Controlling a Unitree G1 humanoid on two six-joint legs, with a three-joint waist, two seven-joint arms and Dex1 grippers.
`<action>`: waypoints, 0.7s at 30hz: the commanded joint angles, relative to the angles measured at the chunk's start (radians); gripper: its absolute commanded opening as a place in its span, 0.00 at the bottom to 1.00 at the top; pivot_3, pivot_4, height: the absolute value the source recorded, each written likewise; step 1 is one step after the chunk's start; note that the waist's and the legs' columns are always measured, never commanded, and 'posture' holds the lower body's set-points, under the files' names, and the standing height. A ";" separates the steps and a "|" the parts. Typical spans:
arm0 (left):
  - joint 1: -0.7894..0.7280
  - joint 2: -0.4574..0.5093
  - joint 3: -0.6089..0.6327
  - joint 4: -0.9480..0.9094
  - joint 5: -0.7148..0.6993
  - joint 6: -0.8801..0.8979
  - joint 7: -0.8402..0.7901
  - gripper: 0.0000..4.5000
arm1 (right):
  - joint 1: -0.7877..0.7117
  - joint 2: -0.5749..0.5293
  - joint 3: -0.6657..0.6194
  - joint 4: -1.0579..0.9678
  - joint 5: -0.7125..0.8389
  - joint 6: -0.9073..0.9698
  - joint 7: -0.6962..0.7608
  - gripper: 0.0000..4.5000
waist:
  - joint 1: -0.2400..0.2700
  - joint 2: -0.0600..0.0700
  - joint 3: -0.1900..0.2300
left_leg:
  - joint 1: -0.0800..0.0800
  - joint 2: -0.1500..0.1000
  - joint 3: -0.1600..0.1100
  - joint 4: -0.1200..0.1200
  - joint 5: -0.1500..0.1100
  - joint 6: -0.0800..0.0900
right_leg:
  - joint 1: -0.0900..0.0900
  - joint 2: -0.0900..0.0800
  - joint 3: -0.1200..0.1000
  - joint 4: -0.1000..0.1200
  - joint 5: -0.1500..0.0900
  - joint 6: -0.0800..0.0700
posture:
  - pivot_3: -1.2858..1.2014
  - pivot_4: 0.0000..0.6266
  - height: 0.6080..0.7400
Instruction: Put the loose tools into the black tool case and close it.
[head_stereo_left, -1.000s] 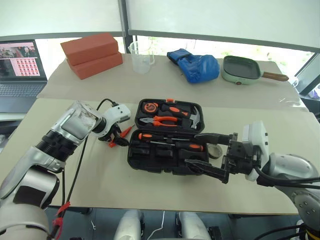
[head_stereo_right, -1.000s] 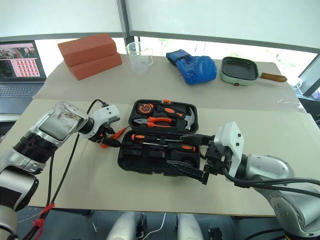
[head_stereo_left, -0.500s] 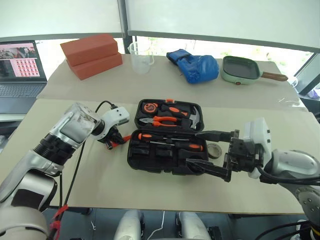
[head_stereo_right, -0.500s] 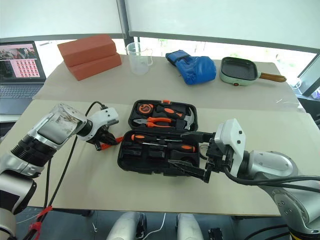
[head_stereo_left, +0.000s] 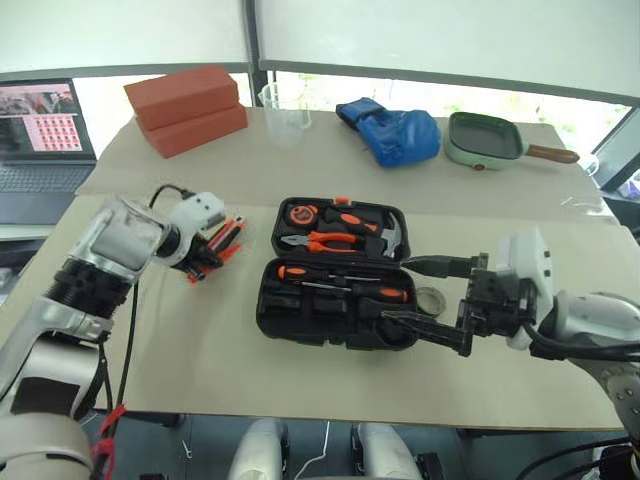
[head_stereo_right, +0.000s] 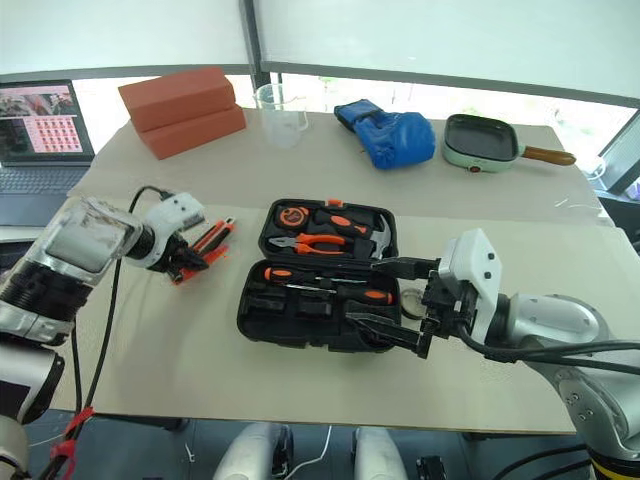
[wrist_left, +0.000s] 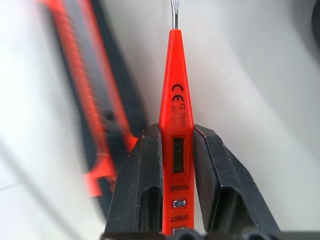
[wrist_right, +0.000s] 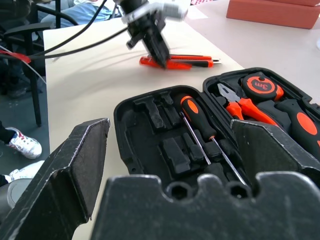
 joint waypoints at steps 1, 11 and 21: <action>-0.038 -0.001 0.016 -0.088 -0.039 -0.108 -0.086 0.10 | 0.011 -0.034 -0.031 0.004 0.006 -0.001 0.022 1.00 | -0.001 0.000 0.000 | 0.000 0.000 0.000 0.000 0.000 0.001 | 0.000 0.000 0.000 0.000 0.000 0.000 | 0.52 0.24 0.99; -0.045 -0.076 -0.182 -0.095 0.043 -0.439 -0.310 0.10 | 0.113 -0.073 -0.056 -0.007 -0.005 -0.003 0.045 1.00 | -0.008 0.000 0.000 | 0.000 -0.001 0.000 0.001 -0.001 0.001 | 0.001 0.000 0.002 0.000 0.000 0.001 | 0.52 0.24 0.99; -0.036 -0.097 -0.293 -0.149 0.108 -0.420 -0.458 0.10 | 0.167 -0.058 -0.080 -0.052 0.003 -0.001 -0.009 1.00 | -0.009 0.000 0.000 | 0.000 -0.001 0.000 0.001 -0.001 0.002 | 0.001 0.000 0.002 0.000 0.000 0.001 | 0.52 0.24 0.99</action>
